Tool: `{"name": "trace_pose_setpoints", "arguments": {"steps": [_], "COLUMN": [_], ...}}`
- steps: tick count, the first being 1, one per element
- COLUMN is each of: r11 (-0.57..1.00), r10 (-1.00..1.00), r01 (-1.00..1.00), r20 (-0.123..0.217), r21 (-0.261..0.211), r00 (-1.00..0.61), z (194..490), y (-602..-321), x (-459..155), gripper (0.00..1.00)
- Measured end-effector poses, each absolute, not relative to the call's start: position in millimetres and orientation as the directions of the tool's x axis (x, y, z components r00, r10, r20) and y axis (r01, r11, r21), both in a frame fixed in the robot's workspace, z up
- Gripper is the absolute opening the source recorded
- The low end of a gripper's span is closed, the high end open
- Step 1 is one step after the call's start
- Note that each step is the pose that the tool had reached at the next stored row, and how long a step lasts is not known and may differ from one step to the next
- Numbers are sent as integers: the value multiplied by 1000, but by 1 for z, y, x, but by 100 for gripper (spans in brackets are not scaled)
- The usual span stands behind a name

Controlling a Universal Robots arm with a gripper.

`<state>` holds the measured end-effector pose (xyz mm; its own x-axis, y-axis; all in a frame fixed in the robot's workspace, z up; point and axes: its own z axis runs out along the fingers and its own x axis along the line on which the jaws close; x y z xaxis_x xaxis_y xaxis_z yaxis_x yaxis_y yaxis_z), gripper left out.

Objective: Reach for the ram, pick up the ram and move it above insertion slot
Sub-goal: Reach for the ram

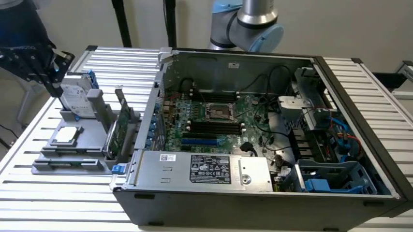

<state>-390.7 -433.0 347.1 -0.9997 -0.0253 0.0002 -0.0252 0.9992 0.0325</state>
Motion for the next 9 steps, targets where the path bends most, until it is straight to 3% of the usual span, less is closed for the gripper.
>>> {"name": "trace_pose_setpoints", "arguments": {"steps": [9], "r11": [999], "r10": [-34], "r01": [-34], "r20": [0], "r21": [29], "r00": [-999], "z": [347], "y": [-447], "x": [-395], "gripper": [11]}}
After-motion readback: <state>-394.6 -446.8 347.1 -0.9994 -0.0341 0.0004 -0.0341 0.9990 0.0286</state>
